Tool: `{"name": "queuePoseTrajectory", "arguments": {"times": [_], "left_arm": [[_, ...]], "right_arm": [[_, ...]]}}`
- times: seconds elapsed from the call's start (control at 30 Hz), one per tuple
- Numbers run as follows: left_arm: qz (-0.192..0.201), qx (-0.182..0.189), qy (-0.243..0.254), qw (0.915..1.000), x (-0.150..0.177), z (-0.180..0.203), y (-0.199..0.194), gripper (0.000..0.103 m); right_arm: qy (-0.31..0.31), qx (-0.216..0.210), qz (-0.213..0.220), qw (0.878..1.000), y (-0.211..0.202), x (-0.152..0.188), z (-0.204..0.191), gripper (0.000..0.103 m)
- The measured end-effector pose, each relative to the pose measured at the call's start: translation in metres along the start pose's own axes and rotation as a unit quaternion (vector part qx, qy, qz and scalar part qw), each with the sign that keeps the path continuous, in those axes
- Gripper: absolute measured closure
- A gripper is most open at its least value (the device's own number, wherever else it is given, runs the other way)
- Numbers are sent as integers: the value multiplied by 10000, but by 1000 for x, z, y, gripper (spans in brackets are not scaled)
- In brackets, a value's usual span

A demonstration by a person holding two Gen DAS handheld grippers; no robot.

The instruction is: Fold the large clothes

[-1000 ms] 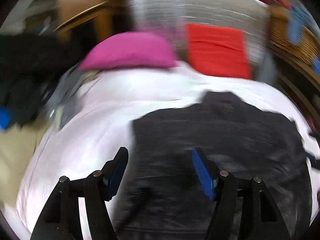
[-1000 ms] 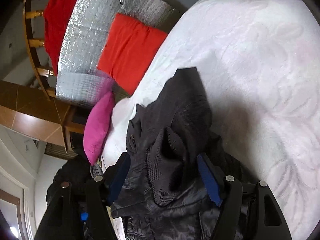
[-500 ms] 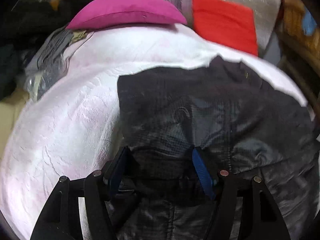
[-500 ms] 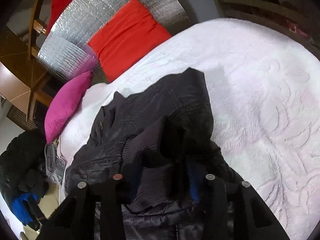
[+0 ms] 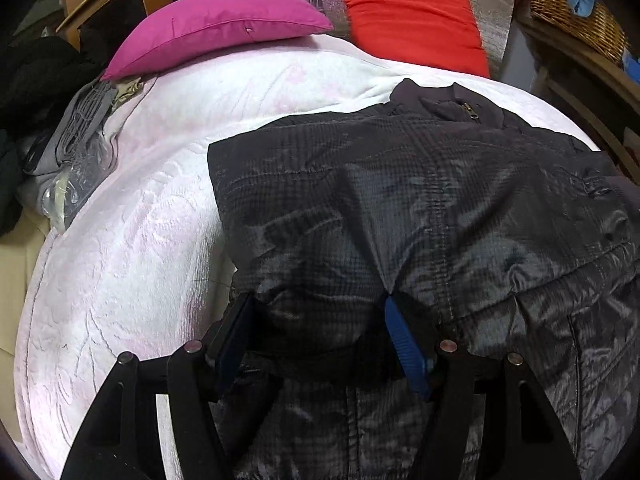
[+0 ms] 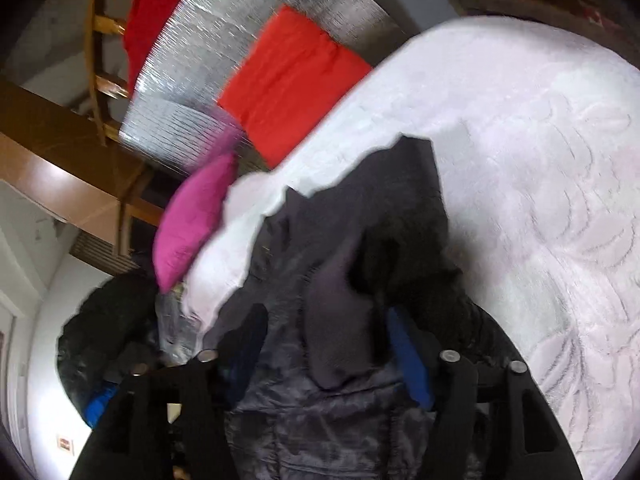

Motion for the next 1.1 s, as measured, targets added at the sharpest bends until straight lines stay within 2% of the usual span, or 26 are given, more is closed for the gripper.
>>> {"name": "queuePoseTrajectory", "arguments": {"times": [0.1, 0.17, 0.3, 0.33, 0.37, 0.4, 0.5, 0.57, 0.6, 0.7, 0.87, 0.93, 1.03, 1.1], "left_arm": [[-3, 47, 29, 10000, 2, 0, -1, 35], [3, 51, 55, 10000, 2, 0, -2, 35], [8, 41, 56, 10000, 2, 2, -3, 35], [5, 33, 52, 10000, 3, 2, -3, 35], [1, 24, 34, 10000, 3, 1, -3, 35], [-7, 22, -3, 10000, 3, 0, -2, 35], [-24, 89, -150, 9998, 1, -3, -3, 35], [-30, 135, -234, 9996, 0, -4, -3, 35], [-27, 149, -251, 9996, 0, -5, -3, 35], [52, 219, -315, 9993, -3, -7, -9, 35], [344, 432, -496, 9972, -13, -12, -24, 35], [432, 358, -478, 9973, -15, -14, -27, 35], [533, 224, -417, 9975, -16, -19, -31, 35], [550, 88, -361, 9978, -15, -21, -30, 35]], "right_arm": [[-3, 19, -131, 9999, 10, 4, -1, 36], [-113, 382, -215, 9990, 21, 8, 5, 36], [-442, 622, -366, 9964, 40, 14, 4, 38], [-536, 657, -397, 9956, 43, 16, 2, 43], [-699, 712, -426, 9941, 45, 19, -2, 63], [-841, 735, -511, 9924, 46, 22, -6, 77], [-1132, 711, -655, 9889, 52, 30, -14, 81], [-1435, 1088, -589, 9819, 58, 33, -13, 92], [-1428, 1297, -441, 9802, 57, 32, -10, 92], [-1583, 1500, 216, 9757, 36, 22, -25, 94], [-1958, 1600, 1068, 9616, -2, 9, -52, 94], [-1874, 1807, 1160, 9585, -2, 4, -44, 94], [-1345, 2015, 933, 9657, 5, -3, -8, 94], [-1131, 2269, 637, 9652, 14, -1, 15, 94]]}}
Point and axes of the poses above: each gripper's, at about its wrist camera, not at the fingertips, and y roughly the way its jaws point, z to its right, x to its underside, the point moved 6 cm from there along y, roughly the way its jaws point, and after that the axes turned 4 degrees about z, right-handed, at the moved point
